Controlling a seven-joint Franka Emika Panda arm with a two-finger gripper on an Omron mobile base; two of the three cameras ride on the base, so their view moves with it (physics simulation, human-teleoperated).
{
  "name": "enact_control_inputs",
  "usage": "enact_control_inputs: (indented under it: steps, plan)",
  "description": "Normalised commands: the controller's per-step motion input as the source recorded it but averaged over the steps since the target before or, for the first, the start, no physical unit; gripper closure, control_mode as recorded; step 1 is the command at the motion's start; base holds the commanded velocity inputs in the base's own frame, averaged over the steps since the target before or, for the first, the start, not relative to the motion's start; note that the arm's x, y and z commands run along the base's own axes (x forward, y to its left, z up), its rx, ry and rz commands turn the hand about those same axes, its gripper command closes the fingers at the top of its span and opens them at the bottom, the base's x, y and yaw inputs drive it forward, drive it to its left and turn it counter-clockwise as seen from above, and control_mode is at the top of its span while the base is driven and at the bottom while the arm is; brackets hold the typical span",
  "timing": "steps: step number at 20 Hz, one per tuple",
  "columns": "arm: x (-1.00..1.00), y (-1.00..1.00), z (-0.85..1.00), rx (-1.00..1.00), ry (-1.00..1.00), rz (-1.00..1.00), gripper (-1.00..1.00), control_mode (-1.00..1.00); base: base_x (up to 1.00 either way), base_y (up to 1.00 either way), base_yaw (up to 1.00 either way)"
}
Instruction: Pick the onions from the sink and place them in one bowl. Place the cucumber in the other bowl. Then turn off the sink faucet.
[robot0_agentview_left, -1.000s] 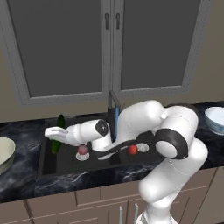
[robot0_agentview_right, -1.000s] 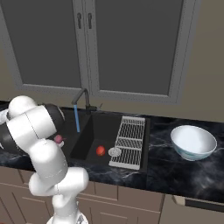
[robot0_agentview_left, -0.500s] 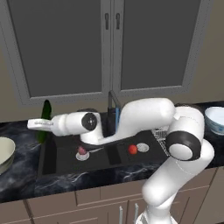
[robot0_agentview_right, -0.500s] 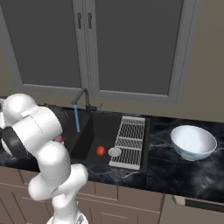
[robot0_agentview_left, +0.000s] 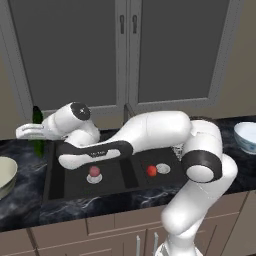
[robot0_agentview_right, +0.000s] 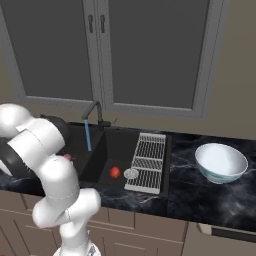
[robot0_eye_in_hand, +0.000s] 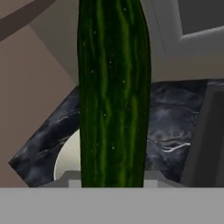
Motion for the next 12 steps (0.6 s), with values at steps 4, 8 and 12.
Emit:
enact_control_inputs:
  steps: [4,8,12]
  plan:
    - [-0.01,0.55,0.05,-0.18,0.02,0.00,1.00,-1.00,0.00,0.00,0.00]
    - [-0.21,0.87,0.00,-0.28,-0.04,0.02,1.00,-1.00,0.00,0.00,0.00]
    - [-0.34,0.97,0.00,-0.31,-0.16,0.00,1.00,-1.00,0.00,0.00,0.00]
